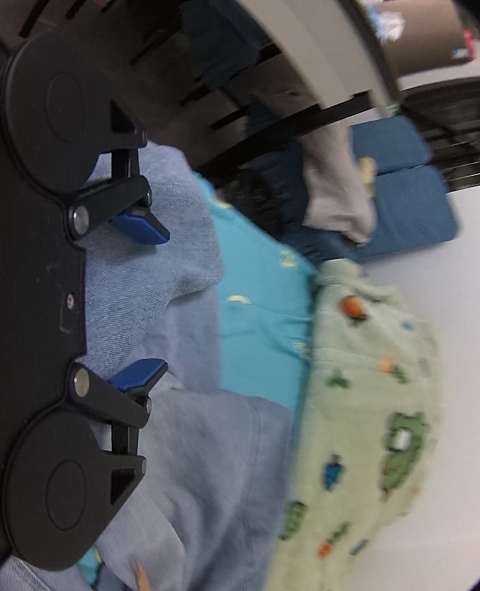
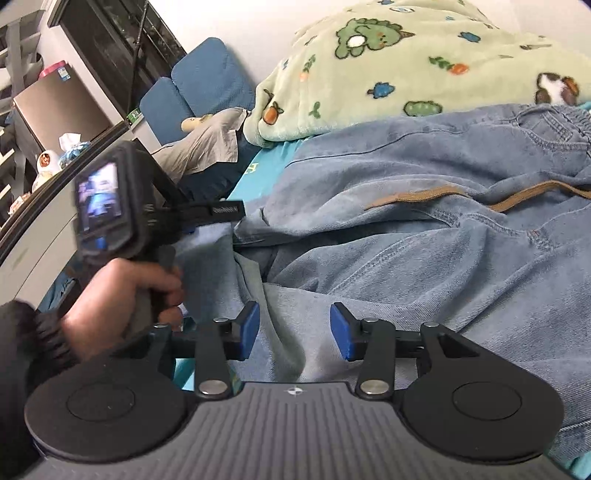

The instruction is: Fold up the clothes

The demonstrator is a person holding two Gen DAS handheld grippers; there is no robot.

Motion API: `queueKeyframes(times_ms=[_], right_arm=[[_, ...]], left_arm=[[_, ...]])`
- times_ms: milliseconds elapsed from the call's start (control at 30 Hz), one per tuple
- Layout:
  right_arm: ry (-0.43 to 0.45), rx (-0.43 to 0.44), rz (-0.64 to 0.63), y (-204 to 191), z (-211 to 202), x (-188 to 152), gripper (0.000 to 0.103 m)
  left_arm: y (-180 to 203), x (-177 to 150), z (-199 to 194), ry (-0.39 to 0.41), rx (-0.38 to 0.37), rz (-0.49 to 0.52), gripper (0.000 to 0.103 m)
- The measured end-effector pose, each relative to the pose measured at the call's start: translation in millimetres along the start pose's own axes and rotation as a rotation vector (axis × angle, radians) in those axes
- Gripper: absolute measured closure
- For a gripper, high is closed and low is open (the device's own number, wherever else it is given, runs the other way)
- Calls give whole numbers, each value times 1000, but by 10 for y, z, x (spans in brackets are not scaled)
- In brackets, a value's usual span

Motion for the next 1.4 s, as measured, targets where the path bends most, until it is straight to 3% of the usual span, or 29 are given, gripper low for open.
queueKeyframes(times_ms=[33, 100, 167, 333, 467, 567, 667, 867, 933, 967, 1000, 1133, 1200, 1400], right_arm=[[-5, 0, 4, 10, 11, -9, 57], [-15, -1, 10, 29, 34, -26, 57], [-26, -8, 4, 35, 65, -46, 57], [-46, 8, -27, -41, 81, -129, 57], [-24, 26, -72, -180, 25, -184, 58], [-9, 24, -133, -309, 12, -230, 58], [-12, -8, -195, -369, 74, -299, 59], [8, -26, -226, -434, 26, -355, 59], [11, -30, -229, -446, 35, -347, 59], [12, -35, -232, -445, 44, -342, 59], [13, -40, -235, -445, 54, -338, 59], [-5, -45, -204, -372, 163, -337, 59], [-25, -47, -181, -319, 238, -347, 59], [-29, -32, -164, -242, 408, -333, 59]], left_arm=[[-38, -3, 30, -10, -3, -8, 62], [-154, 11, 15, -27, -16, -37, 93], [-294, 41, -59, -38, -47, -94, 99], [-866, 215, -658, 59, -97, -306, 103], [-1402, 154, -1143, 94, -108, -491, 103], [-1632, -57, -1303, 40, -104, -550, 103], [-1693, -169, -1354, -8, -146, -590, 102], [-1477, -36, -1362, -13, -216, -547, 94], [-1380, 36, -1287, -7, -217, -519, 72], [-1331, 72, -1246, -4, -217, -505, 57], [-1275, 107, -1175, -1, -208, -482, 51], [-1023, 224, -767, -1, -139, -341, 50], [-886, 243, -534, -34, -148, -323, 50], [-538, 341, -41, -15, -113, -159, 44]])
Point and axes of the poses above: each gripper's, at about its wrist camera, not at the fingertips, and z roughly the way its jaws point, y to its right, x to its top, the point moved 10 cm from there along z, roughly the way its jaws point, and after that the axes turned 5 degrees about -z, right-handed, at the moved point
